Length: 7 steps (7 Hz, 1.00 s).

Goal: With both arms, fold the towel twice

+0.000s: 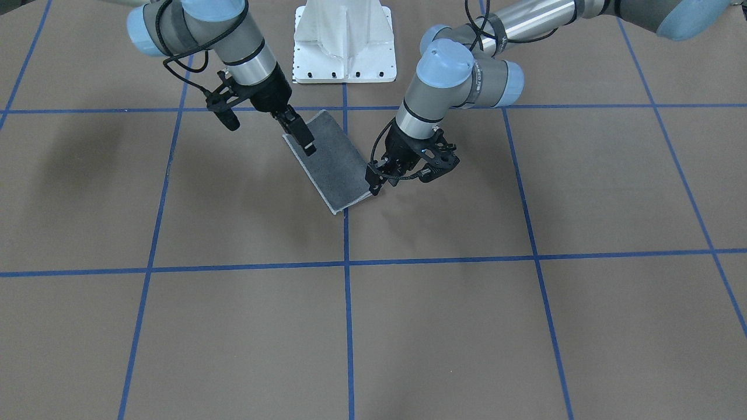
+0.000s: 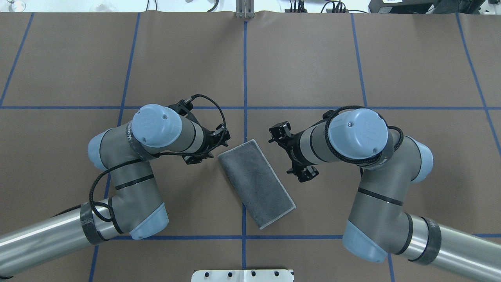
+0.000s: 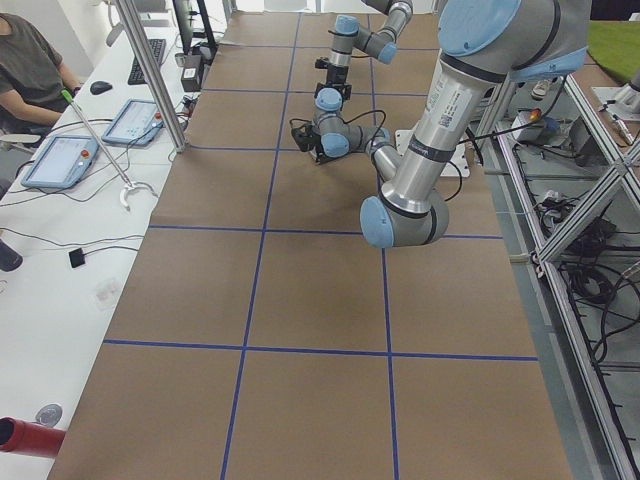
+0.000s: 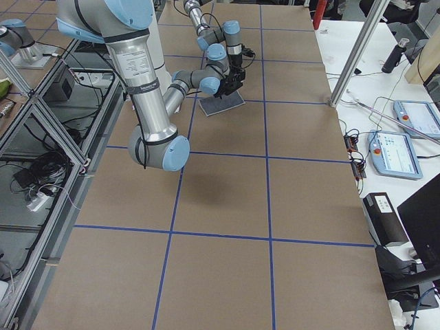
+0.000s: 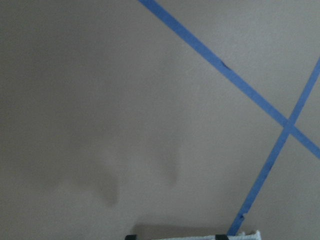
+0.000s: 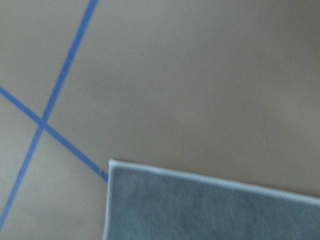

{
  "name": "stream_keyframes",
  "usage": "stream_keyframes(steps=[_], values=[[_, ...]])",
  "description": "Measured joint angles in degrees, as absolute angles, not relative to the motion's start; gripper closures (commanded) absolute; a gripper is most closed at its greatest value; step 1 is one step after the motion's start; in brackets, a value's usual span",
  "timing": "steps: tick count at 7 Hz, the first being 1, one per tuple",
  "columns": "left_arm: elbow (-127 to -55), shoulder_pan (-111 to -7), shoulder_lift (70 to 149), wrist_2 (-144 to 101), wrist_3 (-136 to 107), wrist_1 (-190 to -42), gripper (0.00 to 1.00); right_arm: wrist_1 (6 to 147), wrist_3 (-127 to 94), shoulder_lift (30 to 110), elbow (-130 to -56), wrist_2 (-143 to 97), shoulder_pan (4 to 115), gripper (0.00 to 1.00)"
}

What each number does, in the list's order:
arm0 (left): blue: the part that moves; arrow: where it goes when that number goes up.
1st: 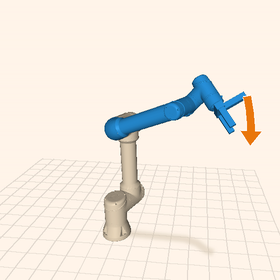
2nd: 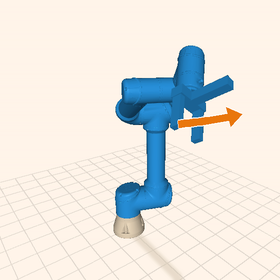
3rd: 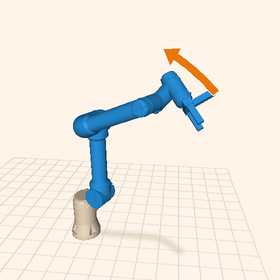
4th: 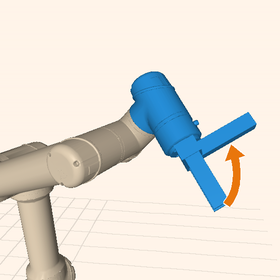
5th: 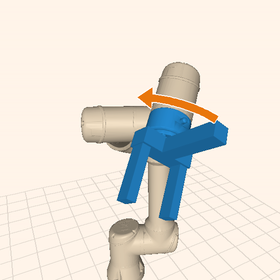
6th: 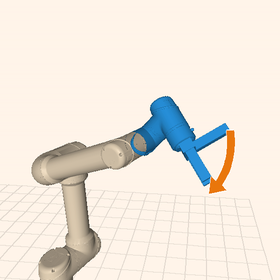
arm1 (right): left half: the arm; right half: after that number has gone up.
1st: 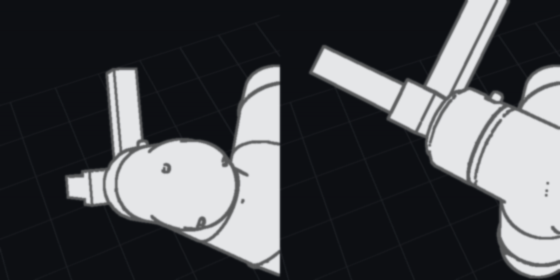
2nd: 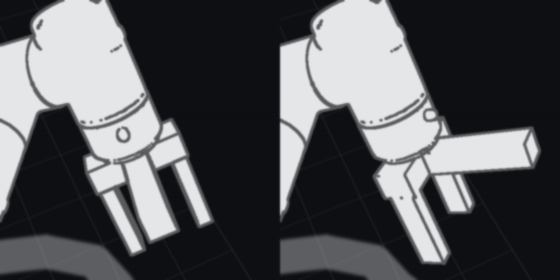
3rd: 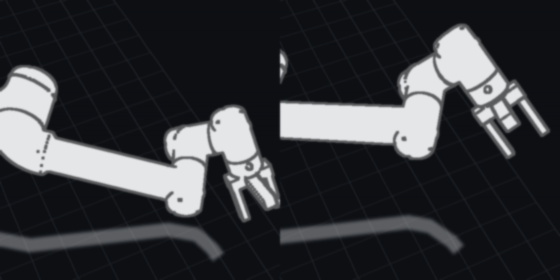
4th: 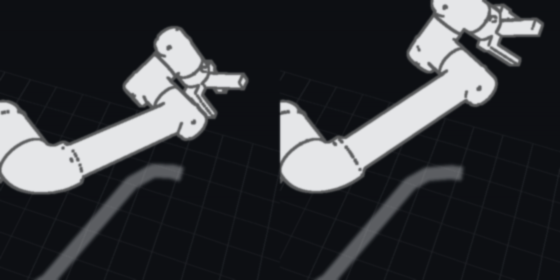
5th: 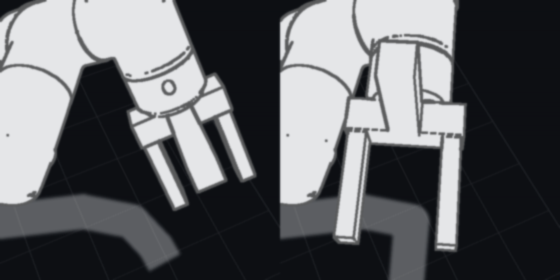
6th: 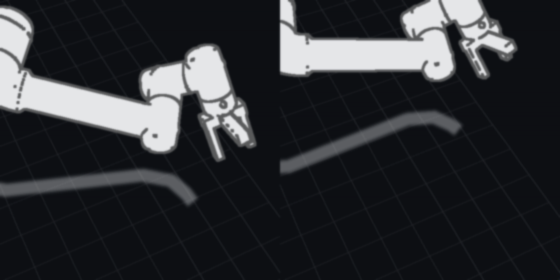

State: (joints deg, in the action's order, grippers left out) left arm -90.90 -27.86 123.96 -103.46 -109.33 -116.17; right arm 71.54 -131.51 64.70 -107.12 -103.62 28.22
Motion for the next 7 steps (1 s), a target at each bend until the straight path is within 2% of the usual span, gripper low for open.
stream_keyframes(steps=[2,4,7], values=[[-90.65,-26.44,123.65,-103.08,-109.34,-116.12,0.48,71.41,-130.5,64.55,-105.91,-103.63,29.13,0.0],[-90.32,-25.95,123.85,-103.09,-109.34,-116.1,0.57,71.57,-130.41,64.46,-105.89,-104.47,29.18,0.0],[-89.71,-25.79,124.26,-103.15,-109.26,-116.16,0.64,71.71,-130.43,64.53,-105.92,-105.34,29.24,0.0]])
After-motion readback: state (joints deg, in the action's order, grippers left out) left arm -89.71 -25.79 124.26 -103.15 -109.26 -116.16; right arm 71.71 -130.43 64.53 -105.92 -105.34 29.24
